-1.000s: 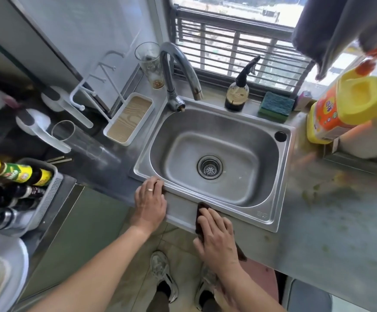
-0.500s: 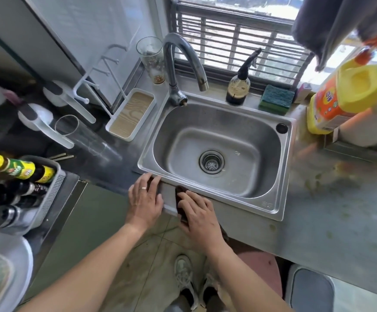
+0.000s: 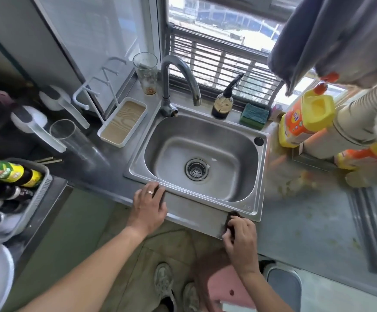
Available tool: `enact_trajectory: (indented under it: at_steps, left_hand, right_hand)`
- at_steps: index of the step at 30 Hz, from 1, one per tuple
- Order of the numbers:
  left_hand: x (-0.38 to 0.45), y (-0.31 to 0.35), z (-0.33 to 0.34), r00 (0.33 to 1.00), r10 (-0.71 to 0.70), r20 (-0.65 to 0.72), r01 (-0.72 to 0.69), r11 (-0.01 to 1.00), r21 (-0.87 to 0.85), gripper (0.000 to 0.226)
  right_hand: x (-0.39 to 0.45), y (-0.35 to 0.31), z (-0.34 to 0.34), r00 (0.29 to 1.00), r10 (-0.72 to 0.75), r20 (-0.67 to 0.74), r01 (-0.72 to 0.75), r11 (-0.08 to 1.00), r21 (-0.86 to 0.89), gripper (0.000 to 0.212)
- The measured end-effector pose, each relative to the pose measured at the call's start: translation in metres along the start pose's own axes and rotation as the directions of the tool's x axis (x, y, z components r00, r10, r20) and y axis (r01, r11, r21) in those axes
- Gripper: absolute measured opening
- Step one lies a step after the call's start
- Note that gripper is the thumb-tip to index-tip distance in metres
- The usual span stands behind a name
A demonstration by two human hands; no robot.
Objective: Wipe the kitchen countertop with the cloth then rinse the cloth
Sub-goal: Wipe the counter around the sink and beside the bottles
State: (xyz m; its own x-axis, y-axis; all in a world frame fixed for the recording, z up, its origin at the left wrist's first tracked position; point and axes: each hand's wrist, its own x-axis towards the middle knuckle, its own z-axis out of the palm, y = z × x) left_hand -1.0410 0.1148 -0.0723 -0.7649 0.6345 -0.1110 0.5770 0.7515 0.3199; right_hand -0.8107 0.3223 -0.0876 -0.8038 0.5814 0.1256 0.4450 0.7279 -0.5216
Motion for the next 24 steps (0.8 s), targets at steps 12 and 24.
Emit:
enact_trajectory:
  at_steps: [12, 24]
  left_hand:
    - [-0.001, 0.011, 0.015, 0.998, -0.053, -0.028, 0.055, 0.997, 0.058, 0.047]
    - [0.006, 0.13, 0.048, 0.992, 0.128, 0.02, -0.128, 0.991, 0.045, 0.045]
  right_hand:
    - [0.031, -0.038, 0.051, 0.962, -0.233, 0.143, 0.222, 0.971, 0.089, 0.026]
    - [0.022, 0.101, -0.033, 0.978, -0.198, 0.071, 0.201, 0.979, -0.043, 0.024]
